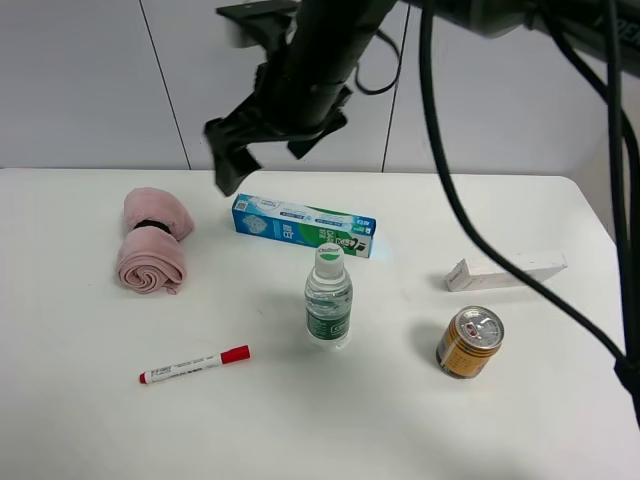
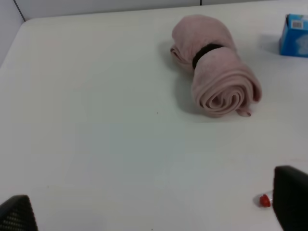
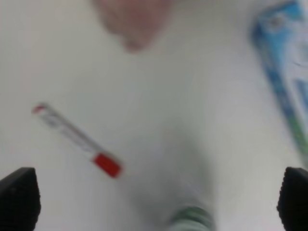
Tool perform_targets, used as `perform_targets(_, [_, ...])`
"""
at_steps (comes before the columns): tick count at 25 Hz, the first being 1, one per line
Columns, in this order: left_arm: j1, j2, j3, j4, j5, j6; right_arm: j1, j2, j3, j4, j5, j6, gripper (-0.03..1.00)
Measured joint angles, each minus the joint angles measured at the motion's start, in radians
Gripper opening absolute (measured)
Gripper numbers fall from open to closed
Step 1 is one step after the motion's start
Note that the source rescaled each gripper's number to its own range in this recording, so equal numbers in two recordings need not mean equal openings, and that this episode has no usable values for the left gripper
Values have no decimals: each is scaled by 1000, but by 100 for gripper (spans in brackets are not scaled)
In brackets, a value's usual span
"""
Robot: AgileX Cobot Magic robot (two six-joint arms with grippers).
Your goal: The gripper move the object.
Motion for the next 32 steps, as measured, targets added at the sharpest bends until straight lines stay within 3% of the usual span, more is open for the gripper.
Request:
perform_targets(8, [0,0,0,0,0,0,-270,-22,2,-68,23,17,100])
perform_targets(17, [0,0,0,0,0,0,-448,-120,18,-132,23,54,100])
perform_targets(25, [0,0,0,0,0,0,-631,-322,308,-139,24,56,100])
perform_targets(32, [0,0,0,0,0,0,-830,-679,542,-229,25,80,100])
